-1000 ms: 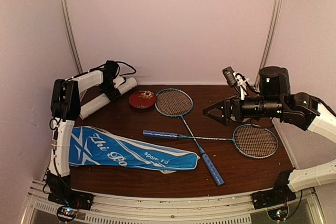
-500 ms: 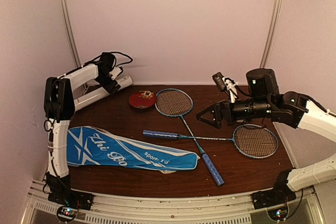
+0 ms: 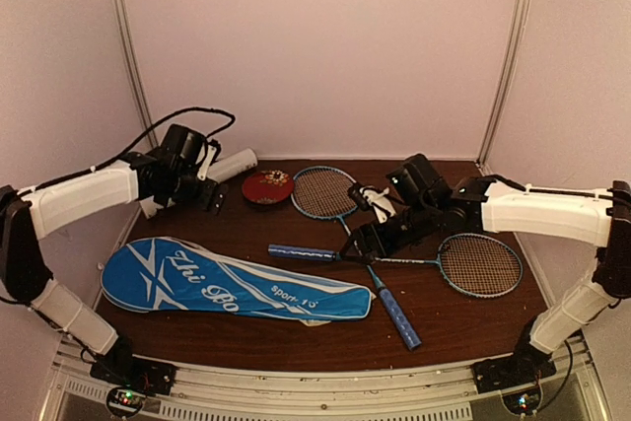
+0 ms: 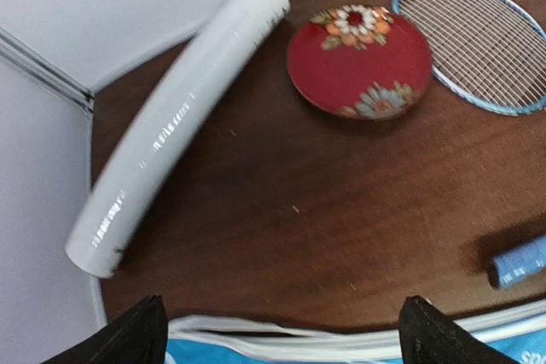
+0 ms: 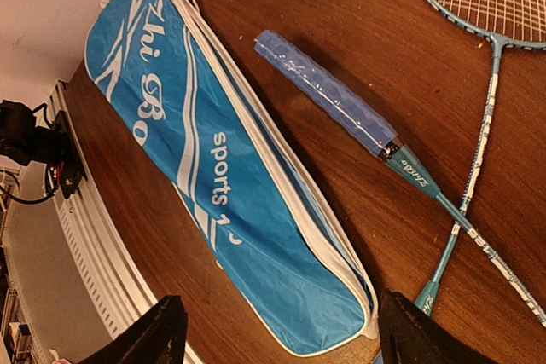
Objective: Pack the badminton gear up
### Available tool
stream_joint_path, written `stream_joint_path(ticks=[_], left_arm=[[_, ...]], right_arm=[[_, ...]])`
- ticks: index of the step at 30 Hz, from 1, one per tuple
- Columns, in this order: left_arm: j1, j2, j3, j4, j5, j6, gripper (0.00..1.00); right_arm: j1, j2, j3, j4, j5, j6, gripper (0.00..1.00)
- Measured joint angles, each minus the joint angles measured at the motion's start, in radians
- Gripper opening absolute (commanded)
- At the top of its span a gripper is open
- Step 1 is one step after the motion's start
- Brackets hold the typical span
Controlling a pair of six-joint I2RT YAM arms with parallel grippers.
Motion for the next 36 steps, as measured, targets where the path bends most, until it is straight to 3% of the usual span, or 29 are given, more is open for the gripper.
stream_joint_path(ticks=[3,8,14,19,25,36], left_arm=[[-0.084,-0.137,-0.207,0.012,0.014,-0.173,0.98],[-0.106,-0.396,-0.515,0.004,0.016,-0.481,0.98],[-0.111,-0.516,-0.590,-0.058,-0.066,-0.685,0.98],[-0.100,-0.301,-0.434,-0.138,-0.136,-0.746,0.98],[-0.035,-0.090,-0.303,-0.143,-0.126,-0.792,0.98],[-0.014,0.209,-0.203,-0.158,-0.076,-0.953,0.81]], right_arm=[[0.000,0.087,0.021,0.000,-0.004,-0.010,0.78],[0.000,0.210,0.061,-0.014,-0.004,-0.043,0.76],[0.000,0.293,0.100,-0.032,-0.008,-0.076,0.75],[0.000,0.353,0.118,-0.041,-0.008,-0.095,0.75],[0.000,0.389,0.118,-0.053,-0.016,-0.111,0.74],[0.000,0.403,0.102,-0.067,-0.045,-0.150,0.72]])
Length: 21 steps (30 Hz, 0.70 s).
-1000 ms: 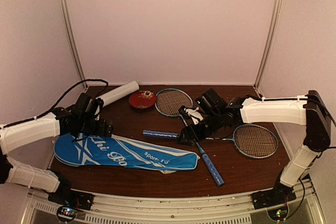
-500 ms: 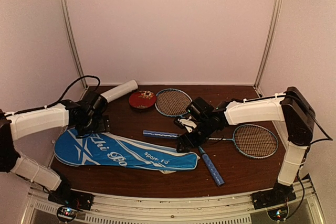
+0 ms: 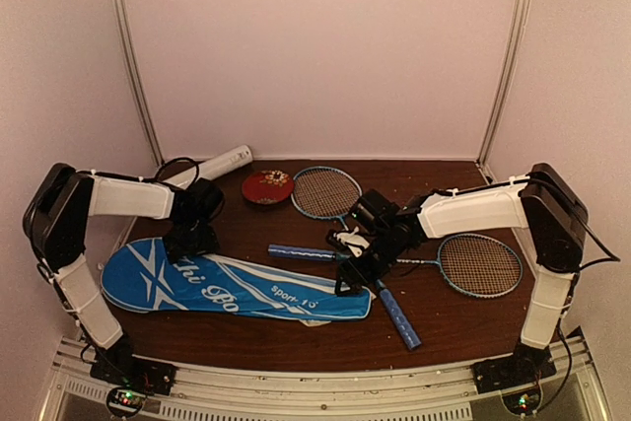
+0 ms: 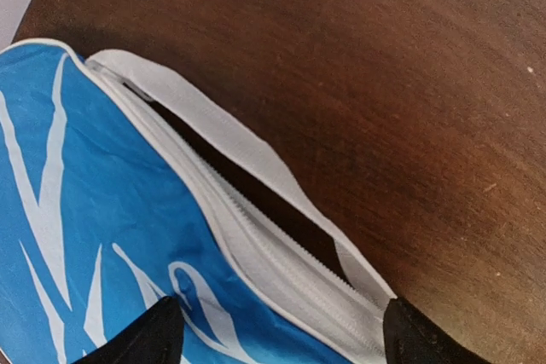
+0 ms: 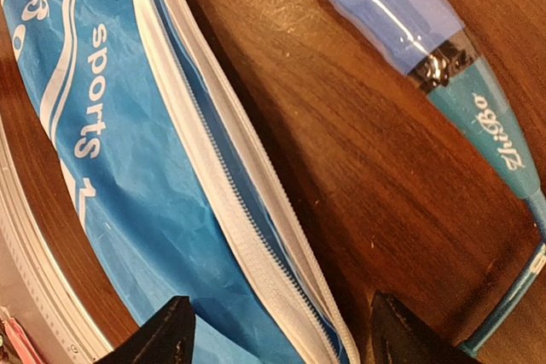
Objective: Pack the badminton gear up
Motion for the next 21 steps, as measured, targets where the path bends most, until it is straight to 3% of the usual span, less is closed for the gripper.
stream_joint_path(ticks=[6,13,15,21], left_arm=[[0.001,0.055,0.022,0.001,0.010,-0.072,0.78],[0.003,0.083,0.058,-0.005,0.016,-0.112,0.74],[0.004,0.095,0.072,-0.009,0.018,-0.121,0.66],[0.004,0.124,0.097,0.013,0.035,-0.174,0.29]], right_arm=[[0.000,0.004,-0.005,-0.013,-0.005,-0.022,0.71],[0.000,0.005,-0.005,-0.029,-0.008,-0.045,0.62],[0.000,0.005,-0.006,-0.031,-0.008,-0.050,0.62],[0.000,0.005,-0.011,-0.034,-0.008,-0.058,0.62]])
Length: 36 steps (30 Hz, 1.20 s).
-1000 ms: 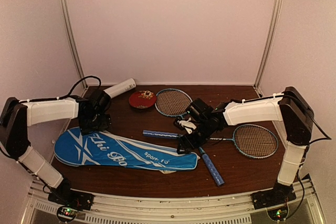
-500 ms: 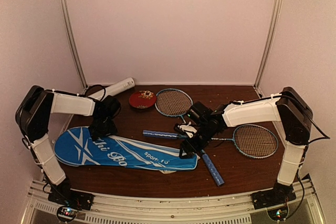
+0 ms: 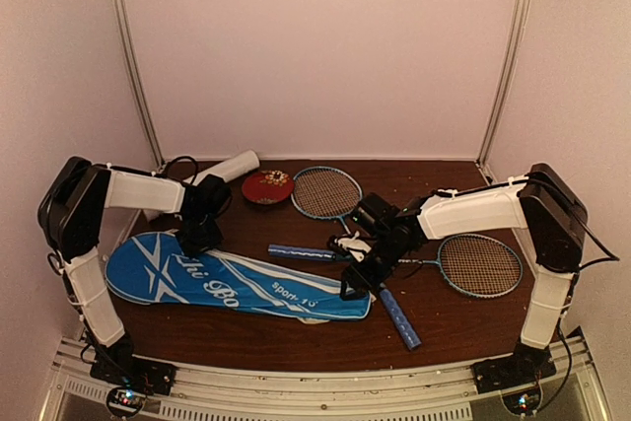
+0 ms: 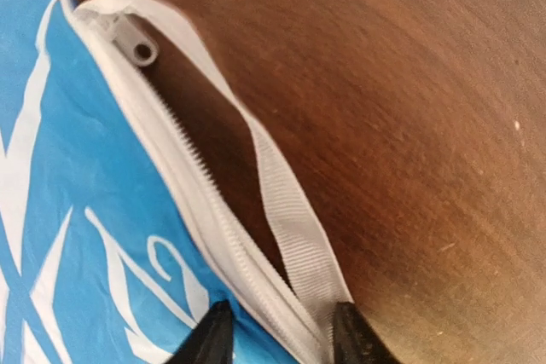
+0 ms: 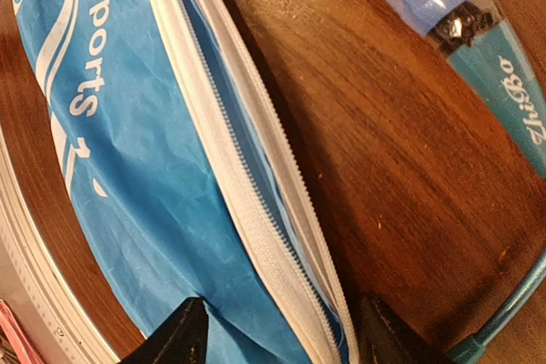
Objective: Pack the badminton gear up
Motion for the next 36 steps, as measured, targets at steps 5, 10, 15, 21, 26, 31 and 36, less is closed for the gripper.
stream_joint_path(ticks=[5,10,15,21,26,31,36], left_arm=[[0.000,-0.055,-0.068,0.013,0.000,-0.064,0.09],[-0.019,-0.169,-0.151,-0.065,-0.005,-0.154,0.02],[-0.080,-0.321,-0.192,-0.194,-0.044,-0.267,0.00],[-0.168,-0.452,-0.155,-0.363,-0.152,-0.337,0.00],[-0.222,-0.477,-0.048,-0.460,-0.259,-0.305,0.00],[-0.246,-0.502,0.073,-0.485,-0.353,-0.142,0.00],[-0.246,-0.555,0.155,-0.473,-0.427,0.108,0.00]], right_arm=[[0.000,0.000,-0.010,-0.003,0.000,-0.006,0.62],[0.000,-0.008,-0.018,-0.004,-0.001,-0.011,0.62],[0.000,-0.039,-0.035,-0.005,-0.022,-0.013,0.63],[0.000,-0.108,-0.054,0.000,-0.058,-0.011,0.65],[0.006,-0.145,-0.055,0.005,-0.084,-0.008,0.71],[0.010,-0.196,-0.064,0.007,-0.104,-0.003,0.79],[0.011,-0.288,-0.068,0.019,-0.138,0.008,0.84]])
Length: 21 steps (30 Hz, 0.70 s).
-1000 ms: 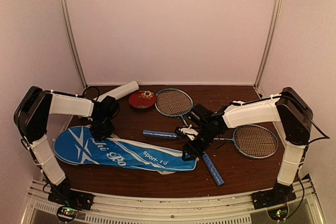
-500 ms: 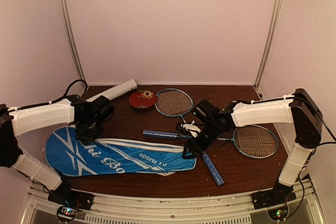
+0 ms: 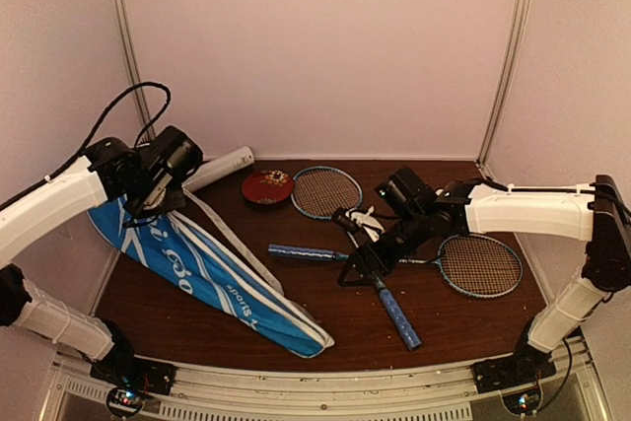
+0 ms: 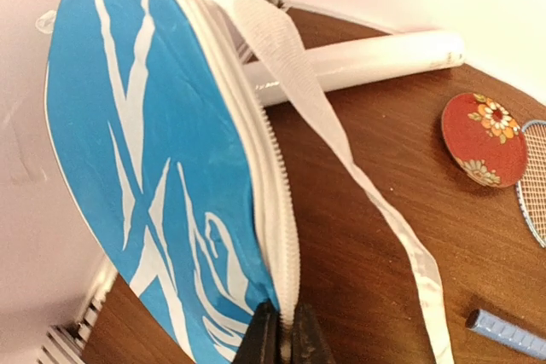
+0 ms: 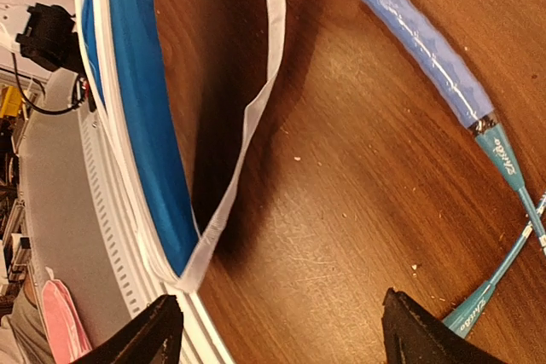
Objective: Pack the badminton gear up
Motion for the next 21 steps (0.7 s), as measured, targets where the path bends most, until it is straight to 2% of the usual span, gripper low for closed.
stream_joint_path(ticks=[4,7,12,15,21], left_arm=[[0.004,-0.056,0.020,0.079,0.001,0.269,0.00],[0.026,-0.081,0.023,0.160,0.056,0.490,0.00],[0.052,-0.001,0.084,0.251,0.154,0.807,0.00],[0.052,0.084,0.120,0.307,0.224,0.941,0.00],[0.052,0.257,0.139,0.395,0.383,1.110,0.00]], right_arm=[[0.000,-0.074,0.000,0.010,-0.019,0.016,0.85],[-0.006,-0.109,0.000,0.016,-0.025,0.027,0.83],[-0.049,-0.117,-0.022,0.051,-0.020,0.064,0.79],[-0.084,-0.117,-0.043,0.057,-0.006,0.081,0.77],[-0.126,-0.133,-0.092,0.084,0.014,0.131,0.77]])
